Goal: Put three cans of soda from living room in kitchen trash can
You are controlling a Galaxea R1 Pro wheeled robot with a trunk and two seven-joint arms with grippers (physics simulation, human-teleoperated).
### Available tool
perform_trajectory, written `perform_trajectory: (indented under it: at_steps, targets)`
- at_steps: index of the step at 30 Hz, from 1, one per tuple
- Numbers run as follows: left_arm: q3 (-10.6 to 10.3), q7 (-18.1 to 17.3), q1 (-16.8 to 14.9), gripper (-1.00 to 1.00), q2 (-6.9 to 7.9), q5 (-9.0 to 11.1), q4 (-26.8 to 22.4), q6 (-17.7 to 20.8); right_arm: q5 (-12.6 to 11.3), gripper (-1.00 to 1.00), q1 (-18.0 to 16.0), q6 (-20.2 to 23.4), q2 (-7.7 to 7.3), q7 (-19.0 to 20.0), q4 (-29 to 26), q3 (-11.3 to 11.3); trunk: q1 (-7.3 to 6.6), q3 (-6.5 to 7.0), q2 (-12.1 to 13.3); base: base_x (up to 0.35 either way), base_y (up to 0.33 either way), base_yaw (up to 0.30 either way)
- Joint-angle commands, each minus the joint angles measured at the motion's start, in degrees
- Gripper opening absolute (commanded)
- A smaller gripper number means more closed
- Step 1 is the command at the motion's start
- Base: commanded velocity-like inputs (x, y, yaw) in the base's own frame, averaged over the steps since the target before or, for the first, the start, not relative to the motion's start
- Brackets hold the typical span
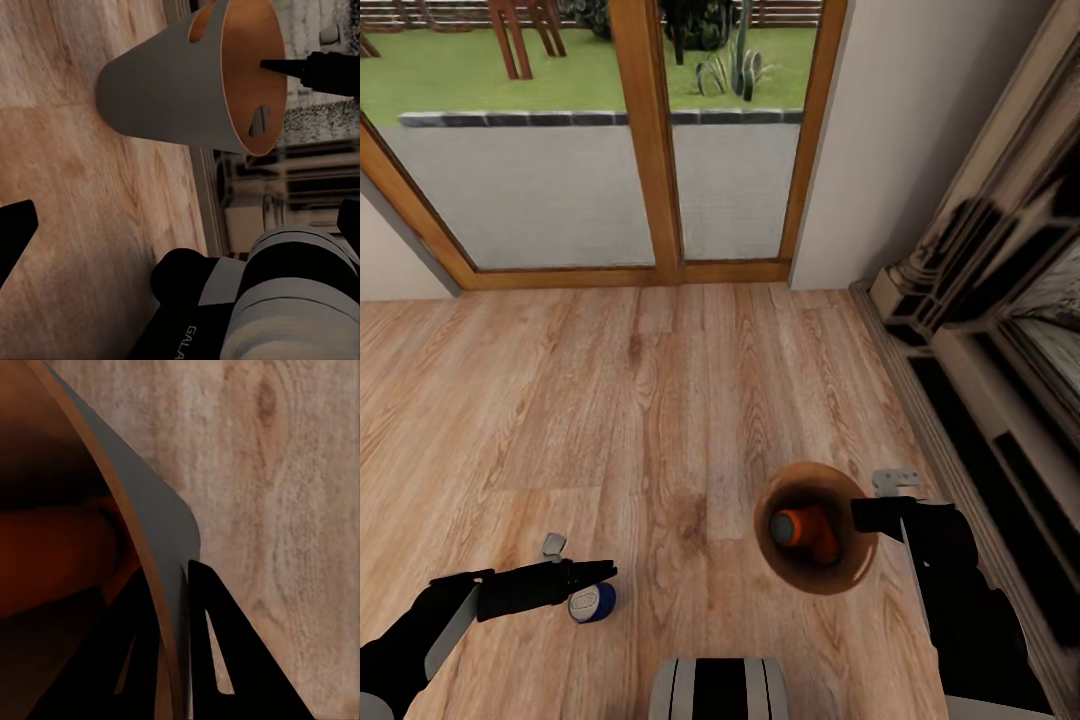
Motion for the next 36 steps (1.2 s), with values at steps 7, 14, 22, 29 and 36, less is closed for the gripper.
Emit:
perform_trajectory:
  at_steps: [7, 14, 22, 29, 36]
  targets:
    - [0.0, 0.13, 0.0, 1.0, -0.26, 0.09, 0.08, -1.17, -0.01, -1.0, -0.01, 0.0, 0.0, 0.22, -0.01, -0.03, -0.01, 0.0, 0.0, 0.0, 0.0, 0.0]
    - [0.0, 0.08, 0.0, 1.0, -0.26, 0.18, 0.09, -3.33, -0.01, -1.0, -0.01, 0.0, 0.0, 0.22, -0.01, -0.03, -0.01, 0.0, 0.0, 0.0, 0.0, 0.0]
    - [0.13, -1.11, 0.05, 1.0, 1.14, 0.45, -0.72, -3.11, 0.76, -1.0, -0.01, 0.0, 0.27, 0.22, -0.01, 0.01, 0.0, 0.0, 0.0, 0.0, 0.0, 0.0]
    - [0.09, -3.35, 0.09, 1.0, 2.01, 0.08, 1.08, -2.97, 2.77, -1.0, -0.01, 0.0, 0.27, 0.22, -0.01, -0.02, 0.0, 0.0, 0.0, 0.0, 0.0, 0.0]
    - [1.07, -5.24, 0.1, 1.0, 3.02, 0.74, 0.43, -3.81, 4.82, -1.0, 0.01, 0.0, 0.41, 0.31, -0.01, 0.11, 0.01, 0.0, -0.01, 0.0, 0.0, 0.0]
